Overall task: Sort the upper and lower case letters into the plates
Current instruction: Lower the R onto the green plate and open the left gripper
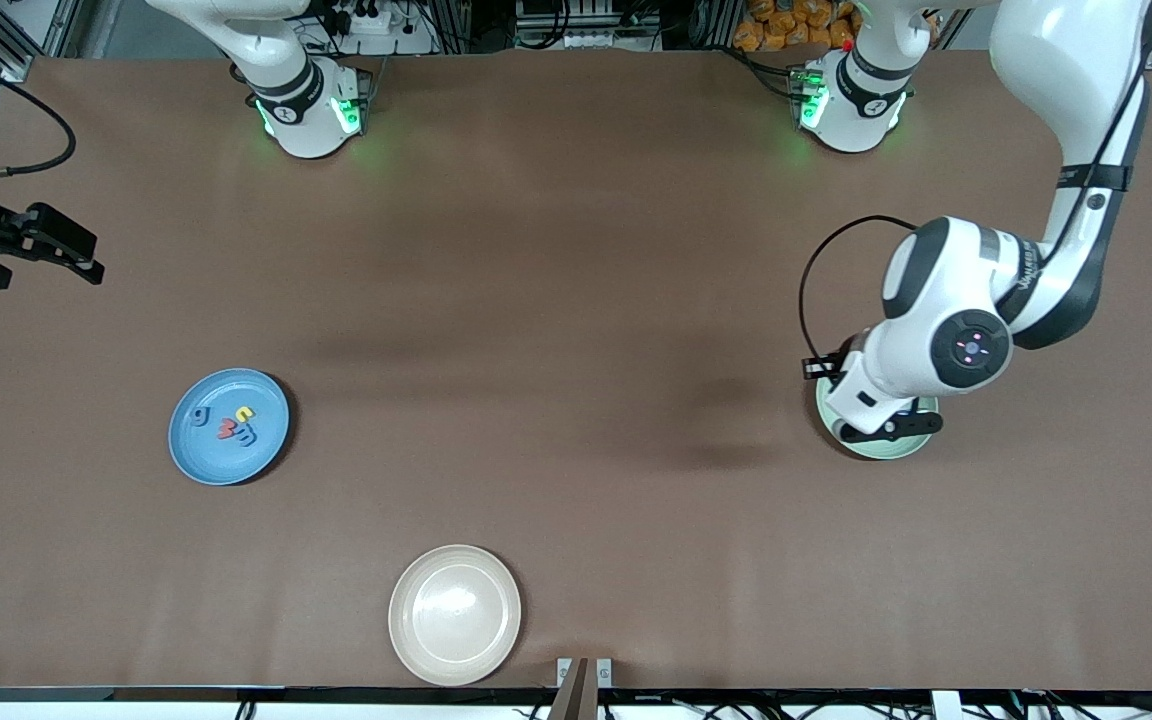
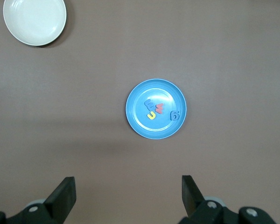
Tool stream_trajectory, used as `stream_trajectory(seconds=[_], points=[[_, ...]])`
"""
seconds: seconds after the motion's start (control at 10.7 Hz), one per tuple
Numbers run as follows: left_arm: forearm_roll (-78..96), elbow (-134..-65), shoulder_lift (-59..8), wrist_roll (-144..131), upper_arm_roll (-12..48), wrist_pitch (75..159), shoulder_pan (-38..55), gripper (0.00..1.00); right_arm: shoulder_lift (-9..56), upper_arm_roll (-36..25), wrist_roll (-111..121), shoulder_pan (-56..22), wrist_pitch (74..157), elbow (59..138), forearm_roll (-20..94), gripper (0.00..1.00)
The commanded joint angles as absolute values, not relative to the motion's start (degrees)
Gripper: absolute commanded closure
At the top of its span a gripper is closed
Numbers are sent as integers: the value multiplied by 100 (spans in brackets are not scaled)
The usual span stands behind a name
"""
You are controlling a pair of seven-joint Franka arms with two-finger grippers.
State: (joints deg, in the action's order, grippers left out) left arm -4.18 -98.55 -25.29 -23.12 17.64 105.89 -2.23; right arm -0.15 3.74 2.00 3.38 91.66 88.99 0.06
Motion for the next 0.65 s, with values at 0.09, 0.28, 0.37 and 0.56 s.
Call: stream_trajectory(seconds=[0.09, 0.28, 0.37, 0.56], points=[[-307, -10028, -2767, -1855, 1802, 10687, -764, 100, -176, 431, 360, 203, 9000, 8912, 114, 0], [-343, -9976, -2952, -1854, 1802, 10722, -791, 100, -176, 431, 360, 158, 8982, 8912, 114, 0], [-378, -9976, -3084, -1785, 1784, 10827, -817, 100, -176, 422, 360, 158, 9000, 8921, 114, 0], [-492, -9967, -3269, -1137, 1784, 10994, -1080, 100, -176, 413, 369, 167, 9061, 8965, 114, 0]])
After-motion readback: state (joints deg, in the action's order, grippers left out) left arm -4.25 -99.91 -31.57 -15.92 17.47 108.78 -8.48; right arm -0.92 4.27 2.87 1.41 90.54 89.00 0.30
